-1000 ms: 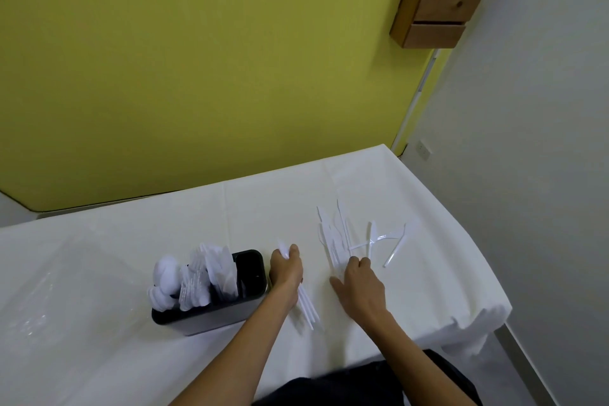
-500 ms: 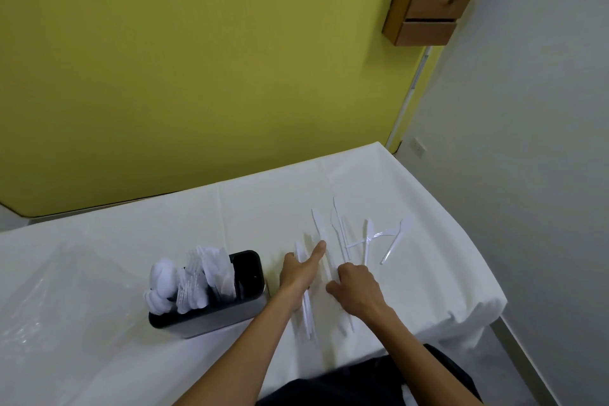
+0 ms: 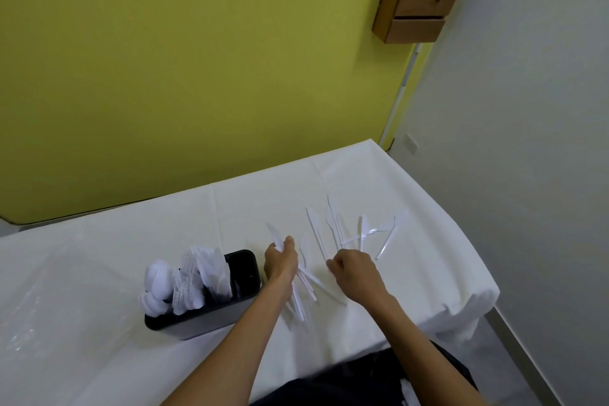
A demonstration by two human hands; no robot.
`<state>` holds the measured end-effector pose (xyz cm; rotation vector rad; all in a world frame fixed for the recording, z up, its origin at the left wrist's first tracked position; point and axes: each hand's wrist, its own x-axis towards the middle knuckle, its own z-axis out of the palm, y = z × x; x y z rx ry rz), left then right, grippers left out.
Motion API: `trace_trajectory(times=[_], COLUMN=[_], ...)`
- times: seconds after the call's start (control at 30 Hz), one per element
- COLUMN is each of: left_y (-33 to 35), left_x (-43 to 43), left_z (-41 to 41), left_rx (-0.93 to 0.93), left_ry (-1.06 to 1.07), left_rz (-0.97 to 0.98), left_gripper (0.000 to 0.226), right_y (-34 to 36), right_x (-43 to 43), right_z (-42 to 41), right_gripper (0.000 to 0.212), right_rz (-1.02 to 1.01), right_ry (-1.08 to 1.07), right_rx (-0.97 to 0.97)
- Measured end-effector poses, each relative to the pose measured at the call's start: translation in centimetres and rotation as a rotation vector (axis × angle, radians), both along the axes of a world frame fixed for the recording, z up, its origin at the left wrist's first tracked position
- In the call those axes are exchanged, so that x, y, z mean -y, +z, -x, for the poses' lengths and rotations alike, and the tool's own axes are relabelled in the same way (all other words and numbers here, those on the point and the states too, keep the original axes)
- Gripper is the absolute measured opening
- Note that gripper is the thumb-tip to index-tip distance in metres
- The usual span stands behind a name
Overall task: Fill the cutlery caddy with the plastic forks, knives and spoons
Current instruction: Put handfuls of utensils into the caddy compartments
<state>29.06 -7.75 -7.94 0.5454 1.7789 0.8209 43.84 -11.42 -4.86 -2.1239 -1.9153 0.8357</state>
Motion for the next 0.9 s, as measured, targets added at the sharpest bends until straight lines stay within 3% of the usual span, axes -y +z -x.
trace_trajectory(times=[0.07, 0.2, 0.3, 0.43, 0.53, 0.67, 0.8, 0.9], left_y=[0.0, 0.4, 0.5, 0.2, 0.4, 1.3, 3.1, 5.7], left_x=[0.2, 0.7, 1.0, 1.2, 1.1, 0.7, -0.3, -1.1], left_z=[0.4, 0.4, 0.6, 0.6, 0.7, -0.2, -1.6, -2.3], left_rx=[0.049, 0.185, 0.127, 0.05, 0.051, 0.075, 0.063, 0.091], left_ry=[0.03, 0.092, 0.078, 0.011, -0.041, -0.084, -0.011, 0.164], left_rz=[0.006, 0.008, -0.01, -0.006, 0.004, -0.004, -0.145, -0.275], left_gripper=[0.036, 0.023, 0.025, 0.036, 0.048, 0.074, 0.033, 0.03], right_y=[-1.0, -2.1, -2.2, -1.7, -0.9, 0.6, 1.5, 1.6], right_x=[0.0, 0.7, 1.2, 1.1, 0.6, 1.1, 1.2, 1.3], right_z=[0.5, 2.3, 3.9, 4.4, 3.2, 1.7, 0.9, 0.0], right_gripper=[0.025, 0.025, 0.031, 0.024, 0.026, 0.017, 0.018, 0.028], right_rz=[0.038, 0.002, 0.034, 0.158, 0.191, 0.066, -0.035, 0.006], right_ry=[-0.012, -0.023, 0.047, 0.08, 0.034, 0.127, 0.159, -0.267], right_rx=[0.115, 0.146, 0.175, 0.147, 0.027, -0.104, -0.169, -0.495])
